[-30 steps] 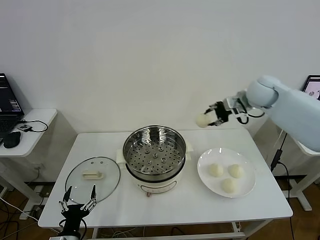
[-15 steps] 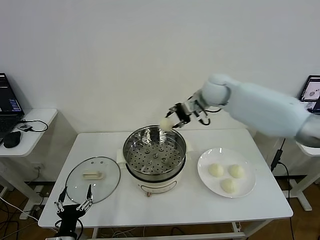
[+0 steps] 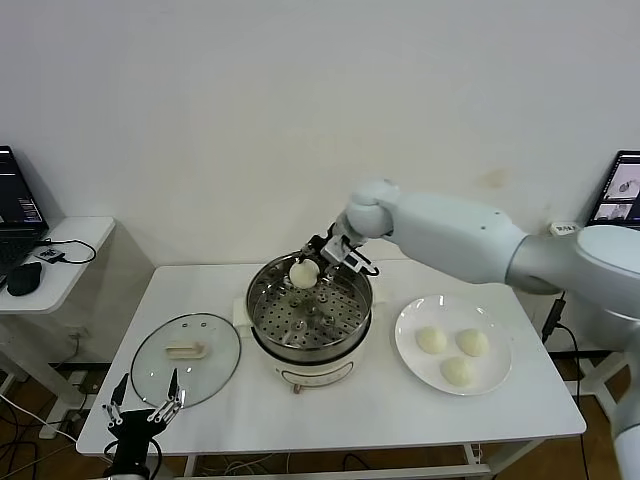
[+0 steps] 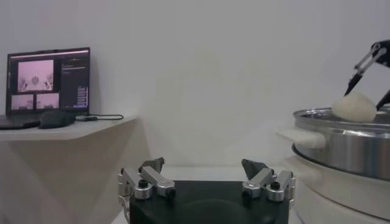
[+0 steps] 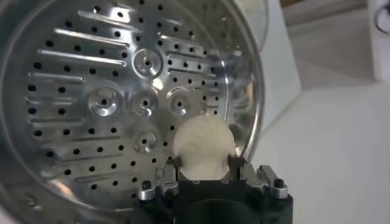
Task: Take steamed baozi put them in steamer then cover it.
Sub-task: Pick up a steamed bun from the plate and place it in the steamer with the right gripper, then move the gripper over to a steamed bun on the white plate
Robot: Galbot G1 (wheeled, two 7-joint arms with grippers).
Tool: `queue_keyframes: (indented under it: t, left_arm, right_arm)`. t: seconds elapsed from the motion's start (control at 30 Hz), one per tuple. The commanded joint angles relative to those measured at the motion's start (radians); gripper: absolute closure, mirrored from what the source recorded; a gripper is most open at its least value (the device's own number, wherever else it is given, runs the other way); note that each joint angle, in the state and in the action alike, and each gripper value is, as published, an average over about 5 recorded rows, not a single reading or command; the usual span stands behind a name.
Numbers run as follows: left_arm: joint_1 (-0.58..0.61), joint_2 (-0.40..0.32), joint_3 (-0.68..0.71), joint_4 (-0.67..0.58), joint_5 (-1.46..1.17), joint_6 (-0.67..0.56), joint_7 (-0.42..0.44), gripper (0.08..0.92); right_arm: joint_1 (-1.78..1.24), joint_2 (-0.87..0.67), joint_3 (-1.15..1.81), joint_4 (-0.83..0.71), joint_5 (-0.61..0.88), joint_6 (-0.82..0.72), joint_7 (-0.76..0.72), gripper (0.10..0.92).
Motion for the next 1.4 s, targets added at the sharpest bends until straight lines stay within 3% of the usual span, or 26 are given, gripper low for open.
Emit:
queue_keyframes:
  t: [0.03, 0.5, 0.8, 1.1, 1.4]
  left_arm:
    - [-0.003, -0.002, 0.001, 0.002, -0.001, 0.001, 0.001, 0.177]
    - [-0.007, -0.005, 0.002, 0.009, 0.0, 0.002, 0.002, 0.177]
    - [-0.003, -0.005, 0.003, 0.003, 0.002, 0.003, 0.003, 0.177]
    - [0.0, -0.006, -0.002, -0.012, -0.001, 0.015, 0.004, 0.177]
    - [-0.011, 0.006, 0.003, -0.006, -0.012, 0.031, 0.005, 0.177]
  right_arm:
    - [-0.027, 0.065, -0.013, -0.103, -0.177, 0.121, 0.029, 0.5]
    - [-0.043, 0.071, -0.004, -0.124, -0.223, 0.167, 0.035, 0.464]
    - [0.007, 0.023, -0.007, -0.042, -0.11, 0.125, 0.004, 0.237]
    - [0.175, -0.309, -0.036, 0.324, 0.262, -0.272, -0.172, 0.203]
    - [0.182, -0.639, -0.019, 0.523, 0.355, -0.577, -0.226, 0.203]
